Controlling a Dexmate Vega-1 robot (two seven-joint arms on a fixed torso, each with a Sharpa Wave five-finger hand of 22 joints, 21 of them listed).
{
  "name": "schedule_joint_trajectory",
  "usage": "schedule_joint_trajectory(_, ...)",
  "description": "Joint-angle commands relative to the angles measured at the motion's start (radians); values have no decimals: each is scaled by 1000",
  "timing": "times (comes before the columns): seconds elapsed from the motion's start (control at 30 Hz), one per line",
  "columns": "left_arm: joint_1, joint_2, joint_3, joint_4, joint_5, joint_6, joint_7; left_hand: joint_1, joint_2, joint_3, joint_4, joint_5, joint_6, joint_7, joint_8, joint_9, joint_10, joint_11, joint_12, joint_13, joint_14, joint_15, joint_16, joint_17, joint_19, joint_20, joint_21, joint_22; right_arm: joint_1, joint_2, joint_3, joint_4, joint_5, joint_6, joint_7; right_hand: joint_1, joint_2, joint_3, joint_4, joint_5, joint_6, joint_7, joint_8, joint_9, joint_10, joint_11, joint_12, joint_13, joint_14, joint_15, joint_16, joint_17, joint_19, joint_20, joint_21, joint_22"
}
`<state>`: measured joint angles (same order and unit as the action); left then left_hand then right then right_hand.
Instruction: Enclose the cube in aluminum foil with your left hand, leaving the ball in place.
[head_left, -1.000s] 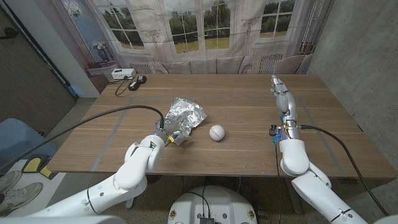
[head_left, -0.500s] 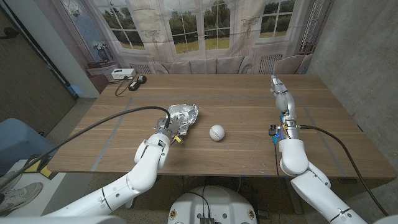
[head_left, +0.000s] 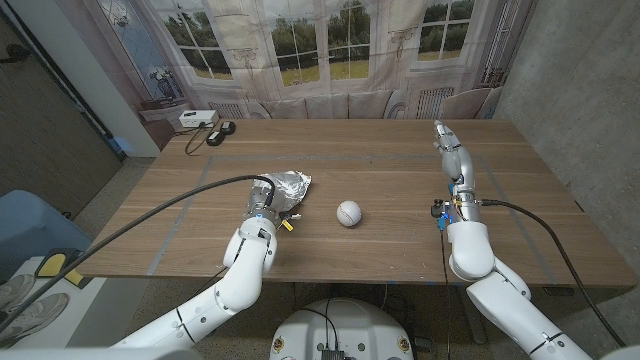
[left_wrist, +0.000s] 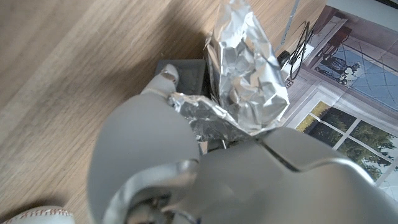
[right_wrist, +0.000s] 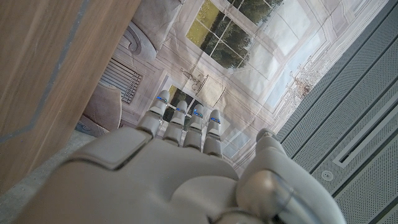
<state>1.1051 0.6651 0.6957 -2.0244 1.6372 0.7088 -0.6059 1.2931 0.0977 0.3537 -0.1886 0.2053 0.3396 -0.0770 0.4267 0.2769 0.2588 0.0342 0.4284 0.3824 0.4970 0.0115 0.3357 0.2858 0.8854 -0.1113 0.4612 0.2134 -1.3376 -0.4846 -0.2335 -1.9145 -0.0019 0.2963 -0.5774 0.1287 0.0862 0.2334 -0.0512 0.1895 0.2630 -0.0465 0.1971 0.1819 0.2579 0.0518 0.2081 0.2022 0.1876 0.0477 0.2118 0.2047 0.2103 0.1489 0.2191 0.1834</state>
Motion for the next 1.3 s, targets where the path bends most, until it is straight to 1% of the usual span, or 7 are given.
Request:
schedule_joint_trajectory(0.03,63,-8,-54,31,-118,-1,310,229,9,7,7,14,356,192,111,77,177,-22,146,101,330,-215,138,153,25,-111,83,3,2,-4,0,-1,2,1,-2,3,4,6,3,8,7,1,2,2,12,0,3,3,14,-1,5,0,7,-6,0,4)
schedule_joint_trajectory(0.27,88,-4,-44,59,-148,37,521,254,-17,-45,32,151,429,138,217,229,264,-85,288,257,398,-201,235,335,97,-81,256,91,1,-4,2,2,4,4,-5,2,6,8,4,8,9,1,2,2,15,-1,3,3,15,-5,5,0,6,-9,0,5)
schedule_joint_trajectory(0.4,86,0,-44,54,-191,44,539,231,-103,16,18,504,459,139,362,431,248,-98,465,539,414,-139,291,560,116,-107,398,153,-3,-4,4,2,3,8,-7,2,8,8,4,9,11,2,2,2,17,-2,3,3,15,-5,5,0,7,-11,0,5)
schedule_joint_trajectory(0.63,87,15,-42,56,-268,45,630,214,-205,160,27,869,504,131,383,447,293,-112,566,754,403,-102,389,834,47,-108,632,466,-9,-3,8,-1,3,11,-11,2,11,10,5,9,16,2,4,2,20,-2,4,3,15,-6,5,1,8,-13,0,5)
schedule_joint_trajectory(0.8,78,30,-24,57,-273,54,651,190,-191,184,43,925,495,114,400,478,293,-120,573,784,418,-106,420,901,54,-113,650,468,-8,-3,9,1,5,16,-8,2,13,11,6,9,19,3,4,2,21,-3,4,3,16,-6,5,1,9,-14,0,5)
schedule_joint_trajectory(1.13,37,35,6,14,-191,98,383,75,-88,52,84,732,148,35,105,280,10,-93,286,489,197,-167,143,591,-129,-54,591,197,0,-2,8,9,5,17,-4,1,15,13,8,9,19,2,3,2,23,-2,4,3,16,-6,5,1,11,-14,0,5)
schedule_joint_trajectory(1.3,18,42,9,-5,-157,86,243,-91,-142,33,115,620,-19,-11,-67,192,-98,-63,220,399,81,-134,-41,449,-180,28,566,21,-1,0,10,7,-1,17,-10,1,15,13,8,9,18,2,2,2,23,-3,3,3,18,-4,5,1,11,-14,0,5)
